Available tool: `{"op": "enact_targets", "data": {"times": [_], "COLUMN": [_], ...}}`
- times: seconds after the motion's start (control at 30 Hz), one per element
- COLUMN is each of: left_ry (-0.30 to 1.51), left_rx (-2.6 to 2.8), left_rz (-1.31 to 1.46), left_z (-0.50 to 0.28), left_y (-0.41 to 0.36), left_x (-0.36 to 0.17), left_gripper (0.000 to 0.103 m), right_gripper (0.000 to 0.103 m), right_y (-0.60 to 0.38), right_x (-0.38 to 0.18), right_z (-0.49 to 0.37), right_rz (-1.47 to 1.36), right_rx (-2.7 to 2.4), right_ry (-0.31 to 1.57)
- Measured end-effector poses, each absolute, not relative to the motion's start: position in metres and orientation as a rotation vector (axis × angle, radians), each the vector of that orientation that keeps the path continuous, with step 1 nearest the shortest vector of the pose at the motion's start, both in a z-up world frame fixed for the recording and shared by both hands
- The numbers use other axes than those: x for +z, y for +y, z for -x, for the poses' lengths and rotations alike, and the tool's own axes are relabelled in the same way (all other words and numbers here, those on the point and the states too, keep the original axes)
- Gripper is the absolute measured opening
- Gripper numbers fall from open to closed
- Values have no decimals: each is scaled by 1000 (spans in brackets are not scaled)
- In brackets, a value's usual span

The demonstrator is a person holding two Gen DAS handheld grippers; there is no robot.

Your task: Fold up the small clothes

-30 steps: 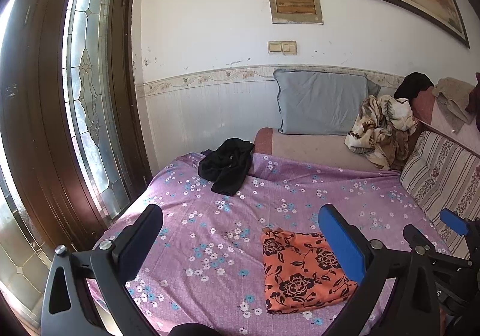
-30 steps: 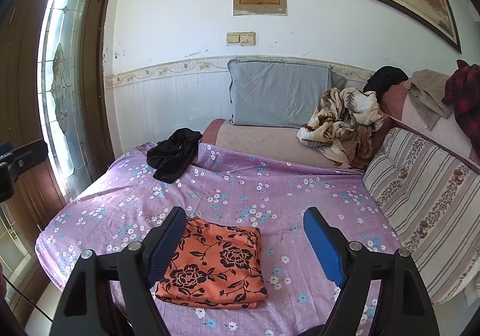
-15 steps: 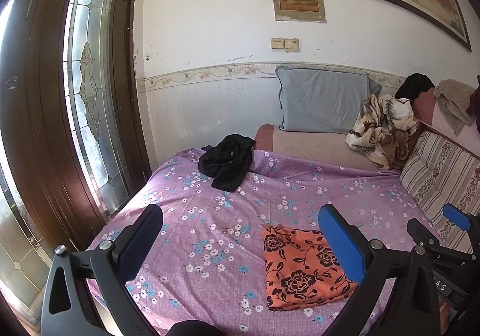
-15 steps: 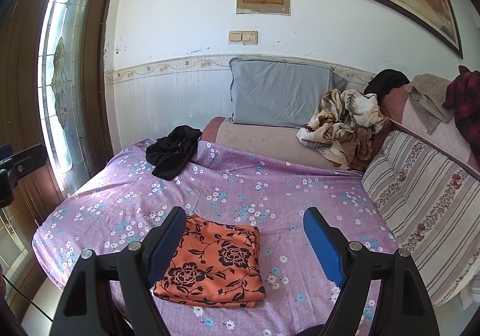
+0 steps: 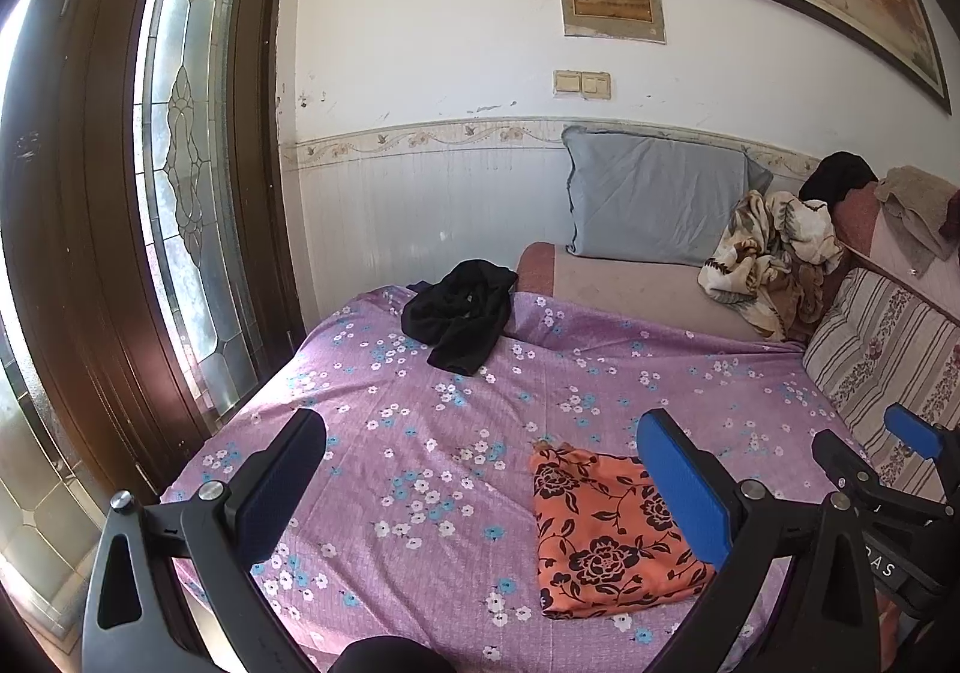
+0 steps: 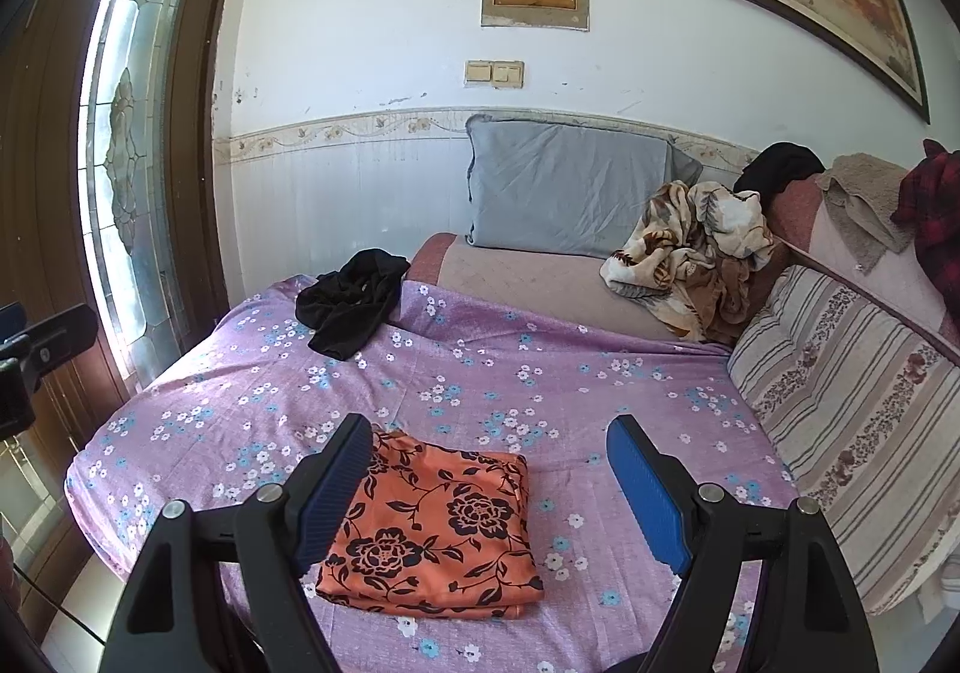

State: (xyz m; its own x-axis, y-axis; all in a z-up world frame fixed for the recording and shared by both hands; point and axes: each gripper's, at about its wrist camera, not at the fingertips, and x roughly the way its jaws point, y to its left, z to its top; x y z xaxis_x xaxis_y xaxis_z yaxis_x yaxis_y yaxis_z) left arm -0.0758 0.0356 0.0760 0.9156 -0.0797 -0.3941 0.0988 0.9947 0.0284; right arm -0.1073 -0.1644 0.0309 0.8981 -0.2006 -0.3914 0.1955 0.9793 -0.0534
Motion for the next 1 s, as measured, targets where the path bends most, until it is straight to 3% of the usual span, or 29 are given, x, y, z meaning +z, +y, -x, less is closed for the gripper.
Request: {"op": "enact_targets", "data": {"times": [1.0], "left_ry": [466], "left_rx": [-59], "left_rz": [4], "left_z": [40], "left_y": [47], "left_x": [46], "left_gripper": [103], "right_gripper": [83], "right_y": [-157], "right_x": [1], "right_z": [53], "right_rz": [-9], "right_rx": [-143], "right_ry": [490]}}
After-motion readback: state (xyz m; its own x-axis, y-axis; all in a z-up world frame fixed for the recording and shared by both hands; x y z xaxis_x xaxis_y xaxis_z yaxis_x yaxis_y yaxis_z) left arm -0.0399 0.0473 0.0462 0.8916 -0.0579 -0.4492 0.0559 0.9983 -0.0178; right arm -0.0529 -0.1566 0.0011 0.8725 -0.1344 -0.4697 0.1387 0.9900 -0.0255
